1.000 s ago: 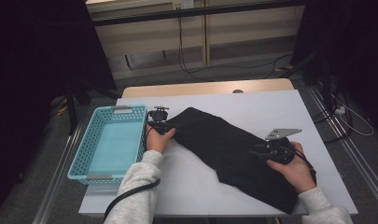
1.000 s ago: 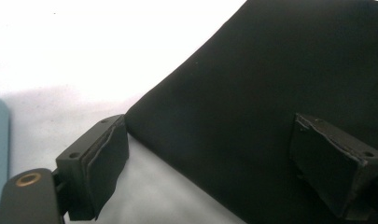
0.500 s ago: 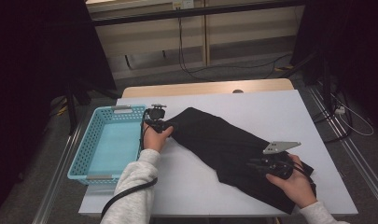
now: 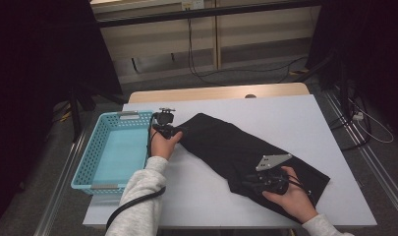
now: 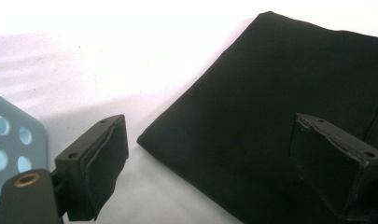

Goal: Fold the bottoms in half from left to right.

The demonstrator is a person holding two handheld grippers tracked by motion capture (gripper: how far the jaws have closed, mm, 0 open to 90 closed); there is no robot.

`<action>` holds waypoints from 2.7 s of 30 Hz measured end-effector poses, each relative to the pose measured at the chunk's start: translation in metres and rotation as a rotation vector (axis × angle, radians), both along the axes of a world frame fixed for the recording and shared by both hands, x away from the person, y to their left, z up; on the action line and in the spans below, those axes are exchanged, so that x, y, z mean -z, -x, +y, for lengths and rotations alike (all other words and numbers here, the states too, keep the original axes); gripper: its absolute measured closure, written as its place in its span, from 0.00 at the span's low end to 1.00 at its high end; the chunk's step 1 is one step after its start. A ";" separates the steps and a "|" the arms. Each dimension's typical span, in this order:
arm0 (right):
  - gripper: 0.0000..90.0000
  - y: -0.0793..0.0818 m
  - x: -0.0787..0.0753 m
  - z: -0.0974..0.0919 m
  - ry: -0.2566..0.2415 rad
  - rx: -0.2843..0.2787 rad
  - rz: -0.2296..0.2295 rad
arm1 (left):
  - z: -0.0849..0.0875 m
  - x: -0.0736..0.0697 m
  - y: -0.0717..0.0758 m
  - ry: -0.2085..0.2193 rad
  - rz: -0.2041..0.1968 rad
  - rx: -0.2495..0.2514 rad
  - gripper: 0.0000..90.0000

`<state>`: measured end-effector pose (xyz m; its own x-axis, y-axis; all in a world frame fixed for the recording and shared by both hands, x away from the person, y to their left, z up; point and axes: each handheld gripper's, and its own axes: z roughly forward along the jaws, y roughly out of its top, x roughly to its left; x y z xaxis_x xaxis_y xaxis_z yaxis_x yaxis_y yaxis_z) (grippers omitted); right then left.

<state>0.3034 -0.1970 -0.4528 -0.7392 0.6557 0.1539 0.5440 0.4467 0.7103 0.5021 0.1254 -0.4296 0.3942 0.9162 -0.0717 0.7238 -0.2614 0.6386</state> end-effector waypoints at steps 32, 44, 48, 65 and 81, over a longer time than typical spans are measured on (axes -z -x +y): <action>0.74 -0.010 -0.011 -0.078 0.019 0.262 -0.070 | -0.001 0.011 -0.004 0.005 0.023 -0.002 0.13; 0.76 -0.013 -0.010 -0.111 0.097 0.385 -0.069 | 0.000 0.010 -0.005 0.010 0.019 -0.006 0.13; 0.79 -0.017 -0.003 -0.115 0.117 0.395 -0.045 | 0.001 0.009 -0.006 0.006 0.020 -0.008 0.13; 0.98 -0.028 0.000 -0.122 0.059 0.404 -0.022 | 0.002 0.017 -0.013 0.019 0.025 -0.036 0.15; 0.66 -0.018 -0.001 -0.115 0.003 0.415 -0.060 | -0.005 0.019 -0.008 -0.018 0.036 -0.023 0.32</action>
<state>0.3218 -0.3124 -0.4523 -0.4198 0.9002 0.1158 0.6359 0.2007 0.7452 0.5105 0.1204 -0.4488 0.3702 0.9264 -0.0687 0.7524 -0.2556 0.6070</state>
